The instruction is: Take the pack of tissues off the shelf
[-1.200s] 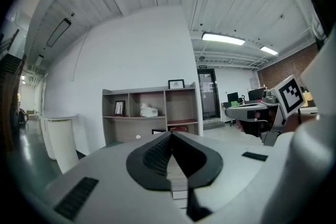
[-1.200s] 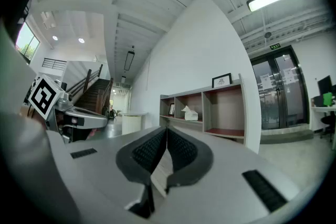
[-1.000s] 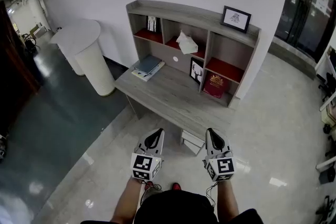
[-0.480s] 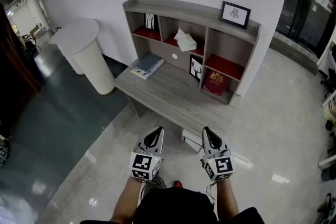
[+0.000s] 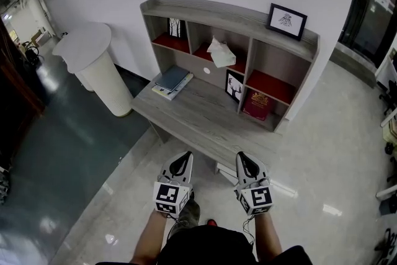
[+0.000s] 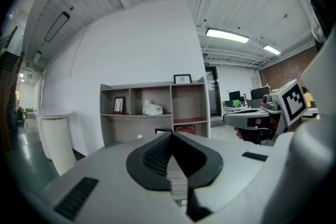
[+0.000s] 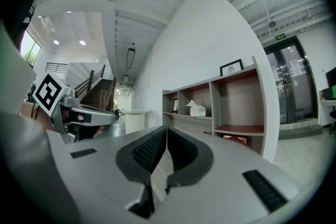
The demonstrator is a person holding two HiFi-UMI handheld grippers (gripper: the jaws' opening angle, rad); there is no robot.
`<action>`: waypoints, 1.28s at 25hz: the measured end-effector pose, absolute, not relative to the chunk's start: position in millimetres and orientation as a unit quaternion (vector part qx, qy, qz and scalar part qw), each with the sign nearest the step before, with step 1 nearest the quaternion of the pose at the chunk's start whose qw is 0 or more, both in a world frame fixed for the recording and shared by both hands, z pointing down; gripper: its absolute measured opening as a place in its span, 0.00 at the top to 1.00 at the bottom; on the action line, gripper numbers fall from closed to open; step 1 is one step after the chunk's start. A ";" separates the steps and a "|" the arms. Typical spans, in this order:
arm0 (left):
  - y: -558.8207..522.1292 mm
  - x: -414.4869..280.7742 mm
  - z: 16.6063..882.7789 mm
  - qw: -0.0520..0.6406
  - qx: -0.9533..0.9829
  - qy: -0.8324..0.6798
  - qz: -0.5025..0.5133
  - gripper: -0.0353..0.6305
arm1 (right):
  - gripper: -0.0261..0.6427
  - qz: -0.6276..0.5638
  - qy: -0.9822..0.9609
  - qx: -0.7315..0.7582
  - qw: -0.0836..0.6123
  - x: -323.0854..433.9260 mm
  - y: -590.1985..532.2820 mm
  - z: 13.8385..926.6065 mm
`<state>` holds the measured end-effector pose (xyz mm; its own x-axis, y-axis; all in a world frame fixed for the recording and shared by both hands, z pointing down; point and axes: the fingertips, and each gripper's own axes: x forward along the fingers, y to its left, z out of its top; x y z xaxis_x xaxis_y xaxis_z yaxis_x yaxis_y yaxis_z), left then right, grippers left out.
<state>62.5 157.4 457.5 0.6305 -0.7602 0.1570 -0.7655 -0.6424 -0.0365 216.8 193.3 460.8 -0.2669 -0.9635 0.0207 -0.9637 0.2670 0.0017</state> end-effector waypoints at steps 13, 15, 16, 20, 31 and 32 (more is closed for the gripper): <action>35.2 59.8 456.8 0.036 0.921 -0.379 0.083 0.94 | 0.92 0.031 -0.771 0.635 0.024 204.4 81.2 456.5; 16.0 56.6 455.5 0.033 0.924 -0.372 0.083 0.94 | 0.92 0.032 -0.764 0.644 0.023 202.5 64.2 454.6; 6.5 55.1 454.9 0.031 0.925 -0.368 0.082 0.94 | 0.92 0.033 -0.761 0.648 0.023 201.0 55.5 453.5; -26.0 48.2 455.5 0.030 0.933 -0.351 0.078 0.94 | 0.92 0.034 -0.750 0.660 0.031 190.5 25.2 454.3; -90.0 24.5 465.6 0.030 0.944 -0.320 0.079 0.94 | 0.92 0.029 -0.723 0.690 0.026 163.5 -43.6 454.6; -94.5 23.0 467.2 0.033 0.944 -0.318 0.079 0.94 | 0.92 0.030 -0.721 0.692 0.027 161.8 -46.9 454.7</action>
